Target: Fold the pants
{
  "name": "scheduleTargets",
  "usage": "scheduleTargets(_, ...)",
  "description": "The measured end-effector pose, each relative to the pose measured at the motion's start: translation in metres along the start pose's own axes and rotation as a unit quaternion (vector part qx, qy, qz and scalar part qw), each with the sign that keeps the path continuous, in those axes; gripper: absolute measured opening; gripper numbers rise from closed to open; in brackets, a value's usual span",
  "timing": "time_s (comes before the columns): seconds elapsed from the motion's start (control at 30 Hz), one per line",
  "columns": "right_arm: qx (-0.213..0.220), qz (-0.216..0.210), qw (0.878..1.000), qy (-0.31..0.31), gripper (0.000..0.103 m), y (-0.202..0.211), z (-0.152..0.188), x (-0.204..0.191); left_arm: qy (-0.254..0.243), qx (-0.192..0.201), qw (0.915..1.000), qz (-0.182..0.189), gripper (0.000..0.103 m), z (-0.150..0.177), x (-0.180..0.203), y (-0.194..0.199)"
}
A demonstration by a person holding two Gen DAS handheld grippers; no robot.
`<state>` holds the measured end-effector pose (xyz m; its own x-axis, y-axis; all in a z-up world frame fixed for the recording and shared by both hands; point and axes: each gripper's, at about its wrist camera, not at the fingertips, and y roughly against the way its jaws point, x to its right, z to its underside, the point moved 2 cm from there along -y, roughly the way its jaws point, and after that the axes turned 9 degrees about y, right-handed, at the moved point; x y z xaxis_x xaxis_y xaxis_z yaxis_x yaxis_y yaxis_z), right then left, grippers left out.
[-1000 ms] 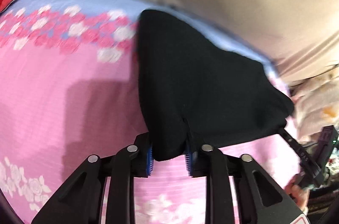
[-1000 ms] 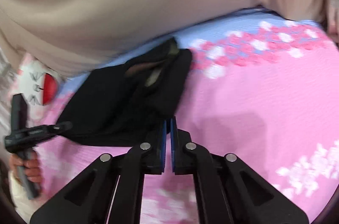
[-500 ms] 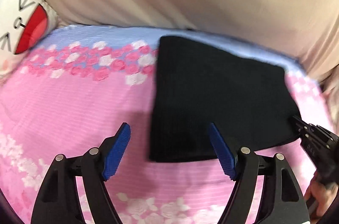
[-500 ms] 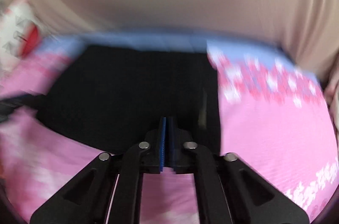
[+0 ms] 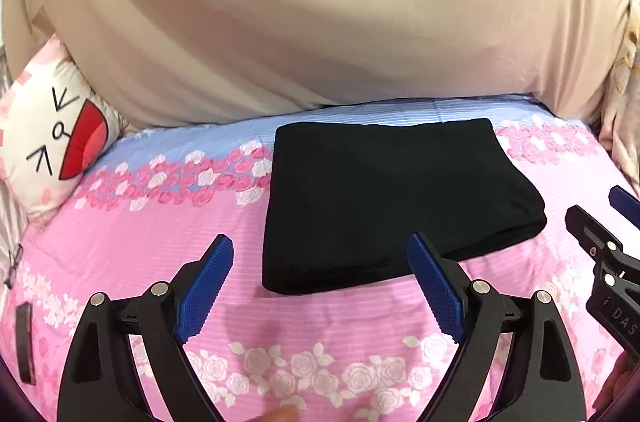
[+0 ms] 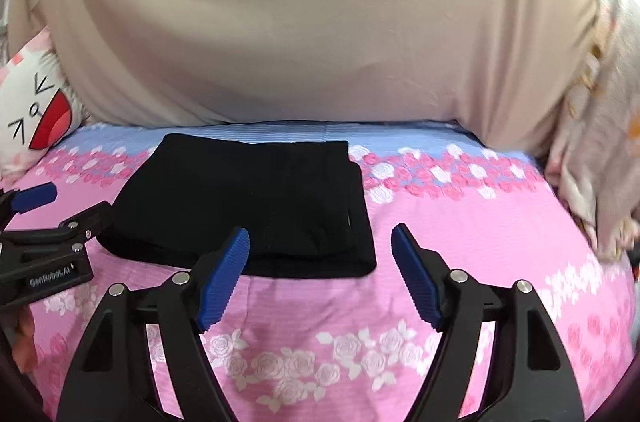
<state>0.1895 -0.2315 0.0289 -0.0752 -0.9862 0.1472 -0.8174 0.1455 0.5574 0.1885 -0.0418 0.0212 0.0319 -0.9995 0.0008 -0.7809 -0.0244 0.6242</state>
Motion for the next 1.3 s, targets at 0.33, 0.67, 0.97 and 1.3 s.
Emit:
scheduleTargets(0.33,0.002,-0.008,1.000,-0.027,0.082,0.005,0.002,0.001,-0.019,0.010,0.9998,0.003,0.086,0.004,0.011,0.011)
scheduleTargets(0.67,0.000,-0.016,0.999,-0.036,0.083,0.004,0.002,-0.007,-0.018,0.007,0.9998,-0.002,0.086,0.010,0.006,0.012)
scheduleTargets(0.97,0.003,-0.017,0.999,-0.043,0.083,0.007,0.000,-0.007,-0.020,0.009,0.9998,0.000,0.086,0.010,0.005,0.016)
scheduleTargets(1.3,0.002,-0.017,0.999,-0.041,0.083,0.008,-0.001,-0.009,-0.014,0.006,0.9999,-0.001,0.086,0.011,0.001,0.016)
